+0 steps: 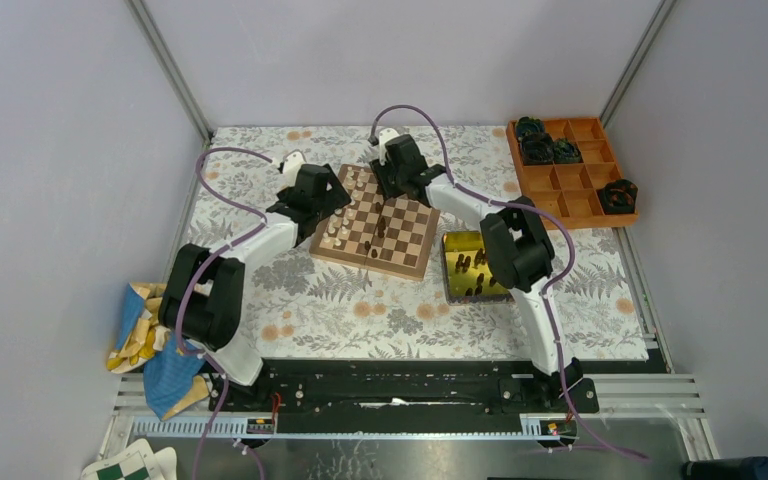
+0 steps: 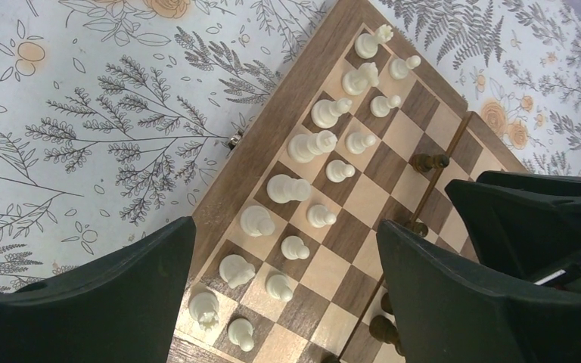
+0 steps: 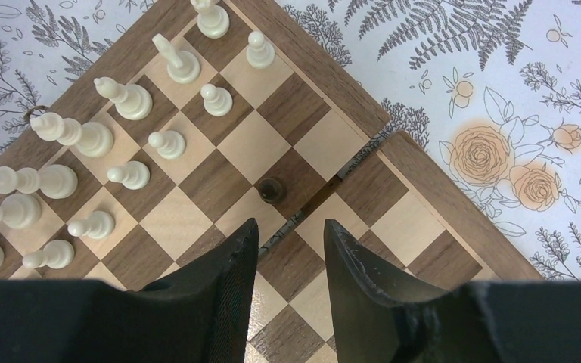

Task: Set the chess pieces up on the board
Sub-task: Pick up the chess piece from the chessboard.

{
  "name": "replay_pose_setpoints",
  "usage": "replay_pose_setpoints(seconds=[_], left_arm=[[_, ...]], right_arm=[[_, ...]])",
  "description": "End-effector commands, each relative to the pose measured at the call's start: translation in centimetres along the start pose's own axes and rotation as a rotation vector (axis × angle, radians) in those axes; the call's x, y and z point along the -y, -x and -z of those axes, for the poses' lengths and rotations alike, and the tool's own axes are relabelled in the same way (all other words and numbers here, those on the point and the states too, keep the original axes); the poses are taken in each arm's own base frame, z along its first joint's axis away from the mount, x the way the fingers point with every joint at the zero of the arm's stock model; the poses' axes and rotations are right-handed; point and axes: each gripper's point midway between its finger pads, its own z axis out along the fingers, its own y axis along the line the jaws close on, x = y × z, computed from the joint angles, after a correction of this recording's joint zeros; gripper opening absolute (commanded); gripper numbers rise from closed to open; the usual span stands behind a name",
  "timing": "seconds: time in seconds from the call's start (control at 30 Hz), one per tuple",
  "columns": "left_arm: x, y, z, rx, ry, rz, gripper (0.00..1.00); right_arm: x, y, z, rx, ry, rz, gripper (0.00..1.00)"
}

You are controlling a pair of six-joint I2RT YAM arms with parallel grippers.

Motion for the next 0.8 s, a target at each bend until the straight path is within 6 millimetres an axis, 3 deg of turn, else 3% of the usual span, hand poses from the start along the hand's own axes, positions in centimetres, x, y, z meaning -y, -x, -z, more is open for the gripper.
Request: replay_pose_setpoints(seconds=[0.0, 0.77], left_arm=[[0.5, 1.2, -0.6, 0.035, -0.005, 0.025, 0.97], [0.1, 1.3, -1.1, 0.033, 0.001, 0.032, 0.98]], right_arm=[[-1.2, 2.7, 0.1, 0.059, 0.033, 0.017, 0.44], [-2.0, 2.8, -1.7, 0.053, 0.069, 0.018, 0.43]])
